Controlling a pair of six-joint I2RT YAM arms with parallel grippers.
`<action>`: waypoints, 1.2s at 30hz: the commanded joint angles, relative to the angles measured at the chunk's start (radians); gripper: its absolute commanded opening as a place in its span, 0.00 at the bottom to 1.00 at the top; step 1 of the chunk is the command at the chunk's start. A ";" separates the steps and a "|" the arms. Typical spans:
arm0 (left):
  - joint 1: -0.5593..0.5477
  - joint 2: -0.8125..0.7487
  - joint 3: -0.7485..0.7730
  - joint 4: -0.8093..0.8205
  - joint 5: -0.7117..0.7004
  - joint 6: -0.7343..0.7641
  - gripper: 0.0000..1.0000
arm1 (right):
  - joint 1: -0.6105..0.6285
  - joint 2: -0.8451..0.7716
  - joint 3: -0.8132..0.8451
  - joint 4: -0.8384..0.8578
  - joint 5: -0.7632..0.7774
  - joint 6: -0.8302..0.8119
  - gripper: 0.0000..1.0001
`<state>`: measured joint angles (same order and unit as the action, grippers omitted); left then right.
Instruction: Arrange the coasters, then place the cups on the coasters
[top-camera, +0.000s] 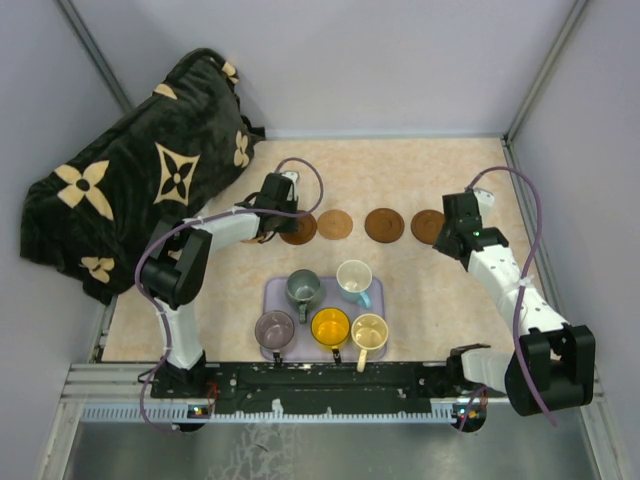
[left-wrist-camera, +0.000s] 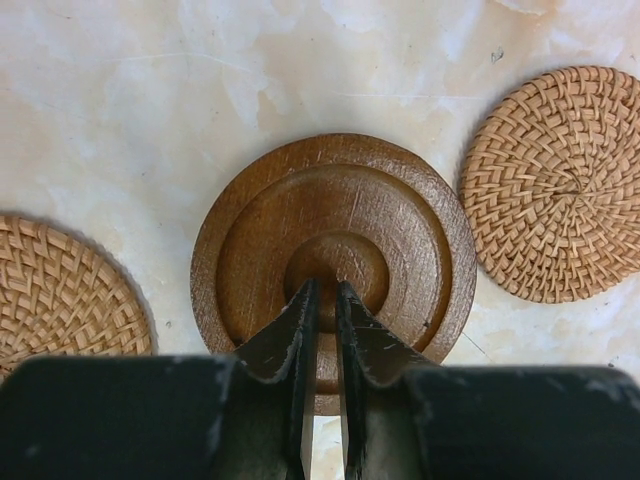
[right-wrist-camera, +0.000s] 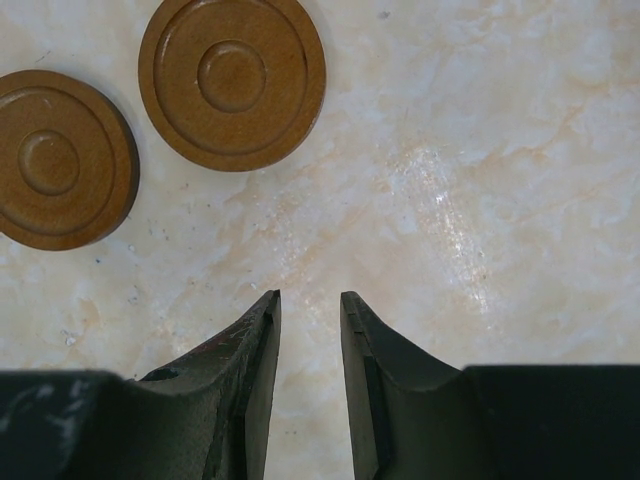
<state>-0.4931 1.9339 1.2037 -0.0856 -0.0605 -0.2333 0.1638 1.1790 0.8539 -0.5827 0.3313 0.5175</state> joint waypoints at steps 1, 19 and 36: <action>-0.004 0.013 0.016 -0.021 -0.036 0.008 0.18 | 0.006 -0.010 0.035 0.035 0.003 0.004 0.32; 0.008 0.004 0.017 -0.043 -0.085 0.014 0.18 | 0.006 0.005 0.025 0.047 -0.007 0.006 0.32; 0.008 -0.067 0.085 -0.001 -0.038 0.055 0.28 | 0.006 0.015 0.017 0.091 0.008 -0.015 0.32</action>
<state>-0.4881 1.9312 1.2385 -0.1036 -0.1116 -0.2024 0.1638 1.1984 0.8528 -0.5472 0.3241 0.5167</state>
